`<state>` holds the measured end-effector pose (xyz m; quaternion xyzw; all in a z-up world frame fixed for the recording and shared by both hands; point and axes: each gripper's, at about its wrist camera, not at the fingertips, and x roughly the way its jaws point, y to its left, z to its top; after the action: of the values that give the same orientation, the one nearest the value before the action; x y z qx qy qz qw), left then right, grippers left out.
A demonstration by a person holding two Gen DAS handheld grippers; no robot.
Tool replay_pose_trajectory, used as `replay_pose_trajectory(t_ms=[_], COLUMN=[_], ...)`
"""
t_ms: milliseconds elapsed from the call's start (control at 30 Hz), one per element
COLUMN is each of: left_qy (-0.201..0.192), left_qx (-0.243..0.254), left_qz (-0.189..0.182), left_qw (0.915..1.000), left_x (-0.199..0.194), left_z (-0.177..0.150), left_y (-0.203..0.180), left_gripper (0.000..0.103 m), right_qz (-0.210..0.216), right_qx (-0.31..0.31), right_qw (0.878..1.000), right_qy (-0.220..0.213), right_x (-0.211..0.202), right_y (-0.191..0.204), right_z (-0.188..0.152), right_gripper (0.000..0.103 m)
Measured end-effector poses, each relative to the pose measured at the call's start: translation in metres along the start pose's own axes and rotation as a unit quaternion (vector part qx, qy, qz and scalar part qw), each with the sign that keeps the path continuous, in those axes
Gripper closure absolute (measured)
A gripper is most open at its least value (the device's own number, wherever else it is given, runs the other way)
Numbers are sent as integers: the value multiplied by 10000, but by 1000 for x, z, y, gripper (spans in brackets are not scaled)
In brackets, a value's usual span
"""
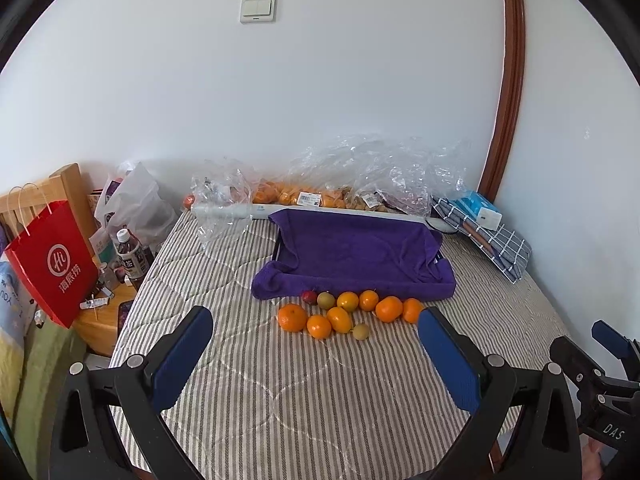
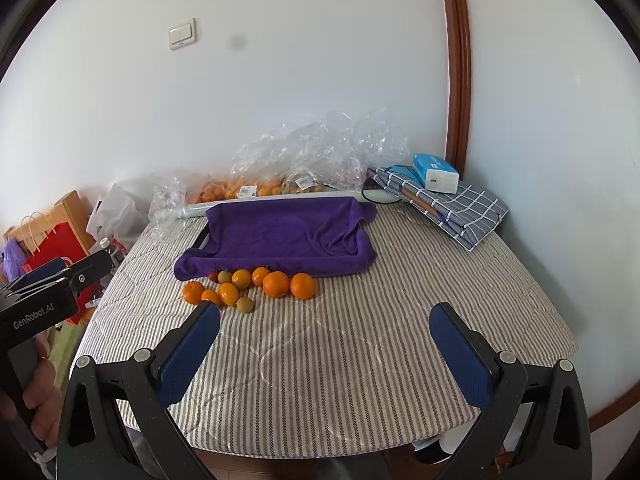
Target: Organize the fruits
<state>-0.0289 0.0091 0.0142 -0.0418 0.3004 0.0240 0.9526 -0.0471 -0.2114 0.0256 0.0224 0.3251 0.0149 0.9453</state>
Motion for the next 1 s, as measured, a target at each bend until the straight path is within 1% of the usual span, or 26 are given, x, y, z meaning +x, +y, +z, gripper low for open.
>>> replay_pose_trajectory(t_ms=[500, 767, 1000], left_qy=[-19, -26, -22], left_qx=[-1, 24, 40], left_qz=[-30, -30, -54], left_qw=[10000, 10000, 10000], left_x=[-2, -2, 5], left_z=[0, 3, 7], left_y=[0, 0, 2], left_gripper=[0, 0, 0], right_qz=[33, 127, 91], right_qx=[6, 59, -88], right_qw=[10000, 9999, 9999], right_qy=[13, 27, -7], right_x=[1, 3, 9], right_y=[3, 3, 9], right_z=[0, 1, 8], right_gripper=[0, 0, 0])
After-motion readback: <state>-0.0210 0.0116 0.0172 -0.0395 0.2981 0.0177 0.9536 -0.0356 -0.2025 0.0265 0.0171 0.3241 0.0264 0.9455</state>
